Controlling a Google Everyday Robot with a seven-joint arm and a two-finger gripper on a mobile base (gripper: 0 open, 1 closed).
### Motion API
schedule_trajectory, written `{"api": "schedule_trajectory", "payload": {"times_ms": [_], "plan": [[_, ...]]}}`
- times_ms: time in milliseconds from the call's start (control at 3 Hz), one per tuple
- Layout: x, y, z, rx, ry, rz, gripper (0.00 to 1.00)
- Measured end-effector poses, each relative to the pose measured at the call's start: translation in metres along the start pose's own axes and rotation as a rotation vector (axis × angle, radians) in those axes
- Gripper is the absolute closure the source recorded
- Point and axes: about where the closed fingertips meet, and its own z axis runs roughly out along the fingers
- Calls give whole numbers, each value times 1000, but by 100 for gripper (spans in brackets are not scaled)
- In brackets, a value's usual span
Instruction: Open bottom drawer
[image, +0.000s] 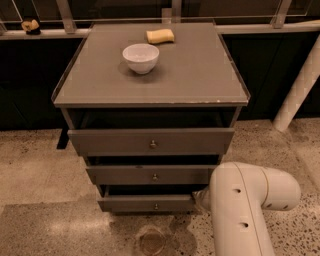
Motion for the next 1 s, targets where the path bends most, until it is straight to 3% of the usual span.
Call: {"api": "schedule_trajectory", "payload": {"times_ms": [1000], "plan": [[0, 8, 6, -10, -2, 6, 100]]}}
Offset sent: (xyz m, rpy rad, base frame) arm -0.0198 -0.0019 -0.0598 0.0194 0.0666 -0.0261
